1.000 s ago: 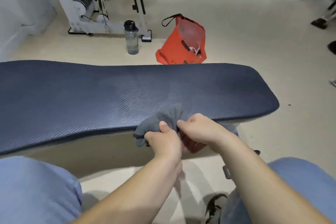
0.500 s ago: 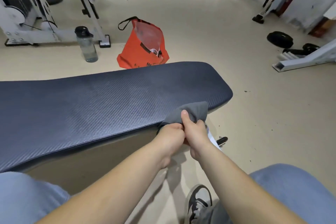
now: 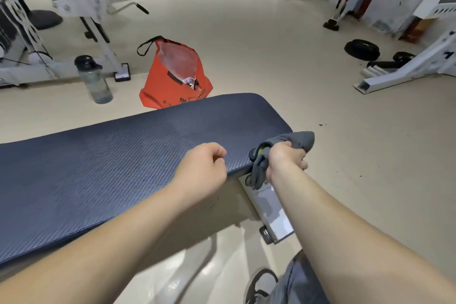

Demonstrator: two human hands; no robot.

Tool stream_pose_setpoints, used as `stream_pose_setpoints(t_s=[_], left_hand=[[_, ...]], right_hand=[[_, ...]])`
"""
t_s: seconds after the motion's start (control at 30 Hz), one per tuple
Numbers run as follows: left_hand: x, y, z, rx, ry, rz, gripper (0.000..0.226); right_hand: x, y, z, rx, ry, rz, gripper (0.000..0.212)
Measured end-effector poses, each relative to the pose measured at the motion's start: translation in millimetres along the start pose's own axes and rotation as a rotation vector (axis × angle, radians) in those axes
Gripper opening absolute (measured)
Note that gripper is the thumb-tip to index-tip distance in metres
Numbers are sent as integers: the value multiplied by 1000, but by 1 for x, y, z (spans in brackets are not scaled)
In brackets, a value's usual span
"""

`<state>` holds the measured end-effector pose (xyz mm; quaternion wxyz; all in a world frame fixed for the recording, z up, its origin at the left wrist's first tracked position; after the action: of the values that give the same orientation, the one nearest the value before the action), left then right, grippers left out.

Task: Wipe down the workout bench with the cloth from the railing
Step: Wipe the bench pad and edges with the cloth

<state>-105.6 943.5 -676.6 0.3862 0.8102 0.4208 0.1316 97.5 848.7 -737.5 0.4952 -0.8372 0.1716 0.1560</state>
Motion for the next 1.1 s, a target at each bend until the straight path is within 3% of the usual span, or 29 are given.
stream_pose_setpoints(t_s=[0.13,0.33,0.57,0.73,0.9,1.0,1.1], left_hand=[[33,14,8,276,-43,186,30],[75,13,7,501,-124,103,32],[100,1,6,395,-200,61,17],[102,-5,3,348,-188,119,25],[90,-16,-14,231,-141,238,37],[83,-38,-45,161,-21,243,33],[68,-70,-89,182,146,189,30]], right_hand=[[40,-24,4,-130,-11,-103,54],[85,-69,30,-366,-141,-341,47],[95,-131,101,-604,-326,-550,44],[76,-166,159,-743,-396,-625,49],[7,-172,208,-1044,-620,-867,44],[-43,-154,244,-1053,-774,-1011,55],[-79,-136,270,-1048,-812,-1109,57]])
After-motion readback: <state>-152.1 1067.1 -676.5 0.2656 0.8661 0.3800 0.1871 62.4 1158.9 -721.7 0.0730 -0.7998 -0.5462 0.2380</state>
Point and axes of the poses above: each hand's wrist, its own x-axis towards the middle knuckle, its own z-axis out of the palm, y = z × x, the point moved 5 cm from there along x, towards the middle knuckle
